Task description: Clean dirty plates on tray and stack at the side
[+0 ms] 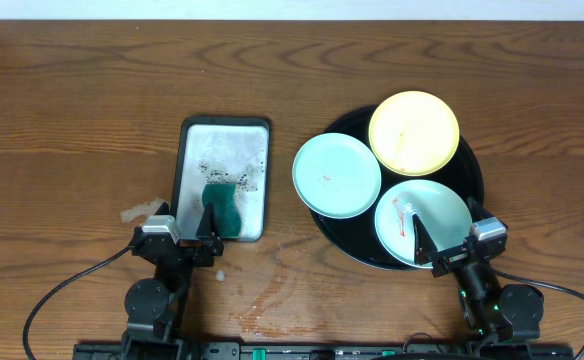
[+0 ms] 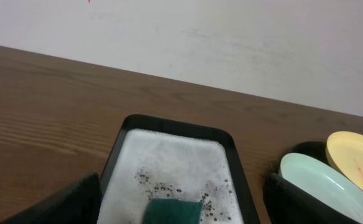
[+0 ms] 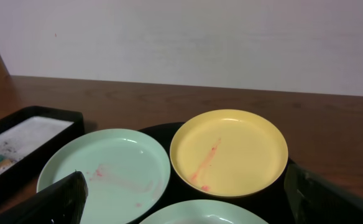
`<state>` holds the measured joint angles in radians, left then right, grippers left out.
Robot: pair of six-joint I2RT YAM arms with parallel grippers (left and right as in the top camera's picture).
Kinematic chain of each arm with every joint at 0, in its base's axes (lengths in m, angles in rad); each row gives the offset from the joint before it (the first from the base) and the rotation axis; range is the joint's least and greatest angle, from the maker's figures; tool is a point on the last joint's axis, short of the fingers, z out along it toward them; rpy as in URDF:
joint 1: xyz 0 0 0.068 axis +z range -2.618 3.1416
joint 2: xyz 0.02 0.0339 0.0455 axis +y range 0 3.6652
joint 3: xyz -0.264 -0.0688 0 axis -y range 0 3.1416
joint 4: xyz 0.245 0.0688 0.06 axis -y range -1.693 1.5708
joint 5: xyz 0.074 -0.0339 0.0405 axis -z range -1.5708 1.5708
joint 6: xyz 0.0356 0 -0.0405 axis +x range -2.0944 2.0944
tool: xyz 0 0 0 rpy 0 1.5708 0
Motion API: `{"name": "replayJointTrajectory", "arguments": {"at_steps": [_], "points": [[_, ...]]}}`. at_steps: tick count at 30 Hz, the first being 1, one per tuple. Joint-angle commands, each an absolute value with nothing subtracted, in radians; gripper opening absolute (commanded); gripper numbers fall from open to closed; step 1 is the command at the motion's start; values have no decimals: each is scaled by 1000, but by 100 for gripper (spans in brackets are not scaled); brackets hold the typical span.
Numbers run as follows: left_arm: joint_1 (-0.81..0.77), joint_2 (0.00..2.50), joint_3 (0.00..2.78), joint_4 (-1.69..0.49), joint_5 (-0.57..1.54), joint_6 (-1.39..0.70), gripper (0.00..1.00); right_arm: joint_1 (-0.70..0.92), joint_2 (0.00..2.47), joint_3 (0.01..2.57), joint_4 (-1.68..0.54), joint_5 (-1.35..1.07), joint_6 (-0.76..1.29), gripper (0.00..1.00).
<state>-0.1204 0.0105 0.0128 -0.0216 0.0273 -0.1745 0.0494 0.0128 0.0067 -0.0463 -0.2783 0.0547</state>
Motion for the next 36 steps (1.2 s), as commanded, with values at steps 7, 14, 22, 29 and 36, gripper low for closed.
{"name": "replayJointTrajectory", "arguments": {"at_steps": [7,14,22,29,36], "points": [[-117,12,4,-70,17,-154,83,60,12,6,-51,-273,43,99],[-117,12,4,-70,17,-154,83,60,12,6,-51,-273,43,99],[-117,12,4,-70,17,-154,84,60,12,6,-51,-273,43,99],[-117,12,4,-70,17,-154,83,60,12,6,-51,-273,43,99],[-117,12,4,-64,18,-154,83,60,12,6,-10,-274,44,99]]}}
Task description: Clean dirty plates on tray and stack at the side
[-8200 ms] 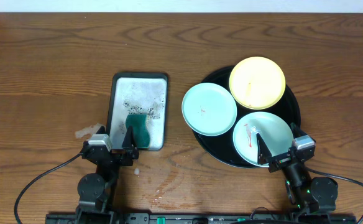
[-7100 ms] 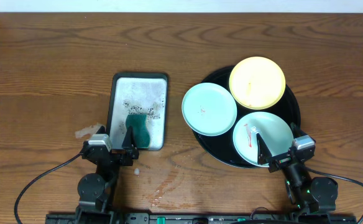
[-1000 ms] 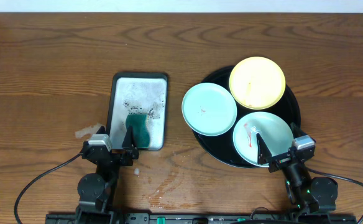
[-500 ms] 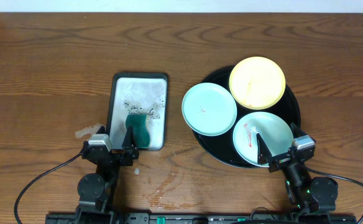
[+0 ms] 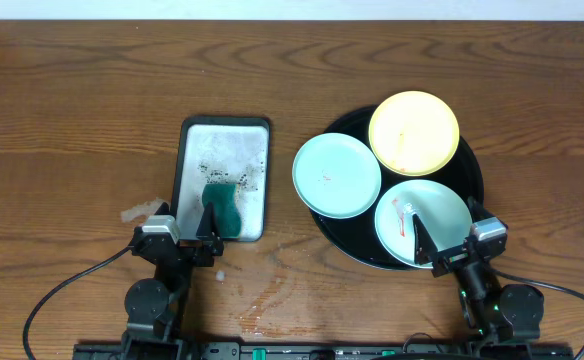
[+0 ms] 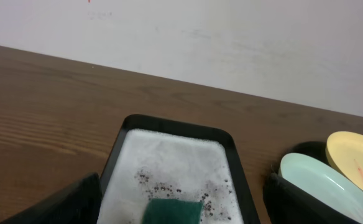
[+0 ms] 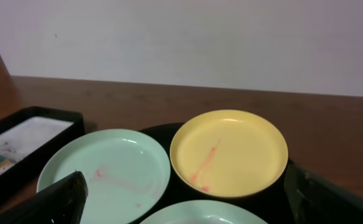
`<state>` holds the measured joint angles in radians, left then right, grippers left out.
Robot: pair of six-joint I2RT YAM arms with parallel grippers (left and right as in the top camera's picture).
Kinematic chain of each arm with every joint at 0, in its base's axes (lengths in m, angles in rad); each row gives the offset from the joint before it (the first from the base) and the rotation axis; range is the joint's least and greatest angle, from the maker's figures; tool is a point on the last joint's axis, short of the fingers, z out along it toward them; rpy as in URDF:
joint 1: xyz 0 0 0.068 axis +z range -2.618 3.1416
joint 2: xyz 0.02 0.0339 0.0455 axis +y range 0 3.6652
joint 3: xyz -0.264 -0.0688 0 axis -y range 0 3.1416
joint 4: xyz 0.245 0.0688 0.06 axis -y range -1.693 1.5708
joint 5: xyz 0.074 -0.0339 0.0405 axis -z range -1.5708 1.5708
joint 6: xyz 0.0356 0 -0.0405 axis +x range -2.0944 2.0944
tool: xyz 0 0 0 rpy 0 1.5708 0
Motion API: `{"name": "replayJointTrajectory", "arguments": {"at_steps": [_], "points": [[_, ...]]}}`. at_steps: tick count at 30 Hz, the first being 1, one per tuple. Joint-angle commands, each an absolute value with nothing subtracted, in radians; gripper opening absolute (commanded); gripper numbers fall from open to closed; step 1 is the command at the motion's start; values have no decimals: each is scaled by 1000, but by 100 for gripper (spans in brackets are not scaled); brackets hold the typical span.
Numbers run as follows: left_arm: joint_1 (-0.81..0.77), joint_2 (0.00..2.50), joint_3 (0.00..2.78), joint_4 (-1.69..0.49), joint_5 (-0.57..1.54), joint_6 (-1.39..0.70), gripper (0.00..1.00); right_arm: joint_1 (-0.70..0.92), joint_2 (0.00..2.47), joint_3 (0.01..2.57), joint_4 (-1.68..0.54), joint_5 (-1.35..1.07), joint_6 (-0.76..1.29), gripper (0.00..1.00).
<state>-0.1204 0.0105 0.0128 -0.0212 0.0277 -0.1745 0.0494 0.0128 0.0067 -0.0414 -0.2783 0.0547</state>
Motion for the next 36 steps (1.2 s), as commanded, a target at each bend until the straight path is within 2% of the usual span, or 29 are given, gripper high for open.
{"name": "replayJointTrajectory", "arguments": {"at_steps": [1,5,9,13,19,27,30,36], "points": [[-117,12,4,-59,18,-154,83,60,12,6,-7,-281,44,99],[-117,12,6,53,19,-278,83,60,12,6,-1,-326,84,99],[-117,12,54,170,23,-294,84,60,12,35,44,-394,157,99],[-117,41,180,144,71,-293,83,60,44,178,-11,-393,95,99],[-117,332,546,-211,152,-293,83,60,345,535,-229,-396,36,99],[-117,862,1098,-806,199,-290,83,60,913,1097,-773,-432,120,99],[-117,1008,1176,-931,199,-290,84,60,1081,1242,-931,-426,118,99],[-117,1229,1176,-1007,238,-312,83,60,1262,1292,-976,-542,137,99]]}}
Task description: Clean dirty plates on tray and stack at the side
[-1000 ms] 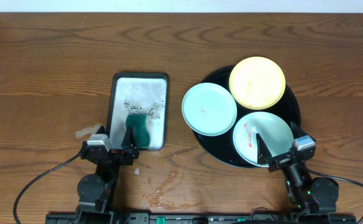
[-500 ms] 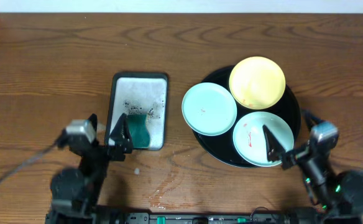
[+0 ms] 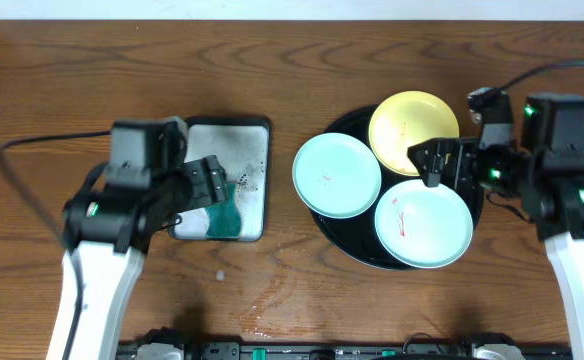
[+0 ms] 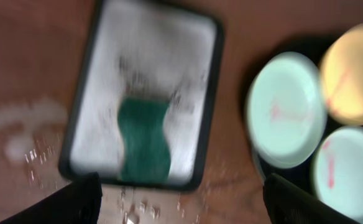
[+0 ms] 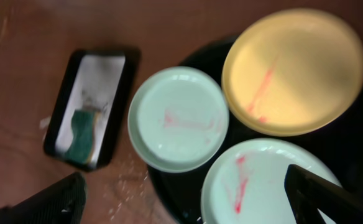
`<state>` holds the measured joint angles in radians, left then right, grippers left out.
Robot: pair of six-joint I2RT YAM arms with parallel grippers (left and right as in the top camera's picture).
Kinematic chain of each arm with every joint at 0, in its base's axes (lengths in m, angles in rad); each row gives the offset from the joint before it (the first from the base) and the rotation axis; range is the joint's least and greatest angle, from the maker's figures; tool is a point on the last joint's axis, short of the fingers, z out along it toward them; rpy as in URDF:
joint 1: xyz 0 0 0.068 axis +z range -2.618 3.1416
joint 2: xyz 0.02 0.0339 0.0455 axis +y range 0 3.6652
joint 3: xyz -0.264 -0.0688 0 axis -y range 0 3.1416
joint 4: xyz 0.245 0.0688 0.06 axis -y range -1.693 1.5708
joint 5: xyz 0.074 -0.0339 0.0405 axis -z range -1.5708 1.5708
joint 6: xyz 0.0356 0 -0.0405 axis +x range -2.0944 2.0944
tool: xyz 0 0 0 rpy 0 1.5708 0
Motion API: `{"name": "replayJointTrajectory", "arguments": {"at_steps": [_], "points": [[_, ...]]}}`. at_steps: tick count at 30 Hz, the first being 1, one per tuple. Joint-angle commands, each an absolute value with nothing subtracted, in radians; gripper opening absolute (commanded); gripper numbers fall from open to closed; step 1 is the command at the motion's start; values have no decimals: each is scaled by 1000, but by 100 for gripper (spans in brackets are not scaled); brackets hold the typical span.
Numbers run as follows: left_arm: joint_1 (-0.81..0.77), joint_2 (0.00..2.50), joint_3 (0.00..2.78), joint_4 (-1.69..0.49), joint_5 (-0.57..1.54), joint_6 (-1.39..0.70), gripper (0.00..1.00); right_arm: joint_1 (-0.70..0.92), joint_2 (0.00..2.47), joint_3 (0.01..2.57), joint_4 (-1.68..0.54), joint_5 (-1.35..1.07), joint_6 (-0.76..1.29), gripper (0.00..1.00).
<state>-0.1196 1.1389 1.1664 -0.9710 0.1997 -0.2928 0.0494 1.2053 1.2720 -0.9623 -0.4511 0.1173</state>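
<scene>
Three dirty plates lie on a round black tray [image 3: 350,247]: a yellow plate [image 3: 412,128] at the back, a mint plate [image 3: 337,175] on the left and a second mint plate [image 3: 424,222] at the front, all with red smears. A green sponge [image 4: 144,140] lies in a small soapy rectangular tray [image 4: 209,118]. My left gripper [image 3: 208,184] hangs open above that sponge. My right gripper [image 3: 438,164] hangs open over the round tray, between the yellow plate [image 5: 293,71] and the front mint plate [image 5: 262,180]. Neither holds anything.
Water drops [image 3: 262,300] wet the wood in front of the two trays. A foam patch [image 4: 26,118] lies left of the small tray. A black cable [image 3: 32,145] runs off to the left, and another [image 3: 562,68] at the back right.
Both arms have left their low posts at the table's front edge. The left gripper now looks down on the sponge tray, the right one down on the plates. Nothing on the table has moved.
At both earlier moments the two arms sat low at the front edge, wrist cameras looking level across the table, grippers open. Now both are raised over the table, one above each tray, with plates and sponge where they were.
</scene>
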Motion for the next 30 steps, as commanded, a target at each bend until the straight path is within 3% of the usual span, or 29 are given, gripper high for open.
{"name": "replayJointTrajectory", "arguments": {"at_steps": [1,4,8,13,20,21,22,30], "points": [[-117,1265,1175,-1013,236,-312,84,60,1279,1292,-982,-554,137,99],[-117,1375,1172,-1016,221,-313,84,60,1304,1292,-998,-554,129,98],[-117,1544,1155,-1005,171,-380,79,60,1307,1292,-1018,-550,114,88],[-117,1723,1121,-950,203,-379,56,60,1307,1292,-1044,-550,114,82],[-117,1877,1117,-875,223,-376,32,60,1307,1292,-1040,-550,115,80],[-117,1881,1117,-862,220,-376,23,60,1307,1292,-1040,-550,115,80],[-117,1882,1118,-847,221,-376,8,60,1307,1292,-1040,-550,115,80],[-115,1819,1240,-918,220,-366,8,60,1307,1292,-1041,-541,115,76]]}}
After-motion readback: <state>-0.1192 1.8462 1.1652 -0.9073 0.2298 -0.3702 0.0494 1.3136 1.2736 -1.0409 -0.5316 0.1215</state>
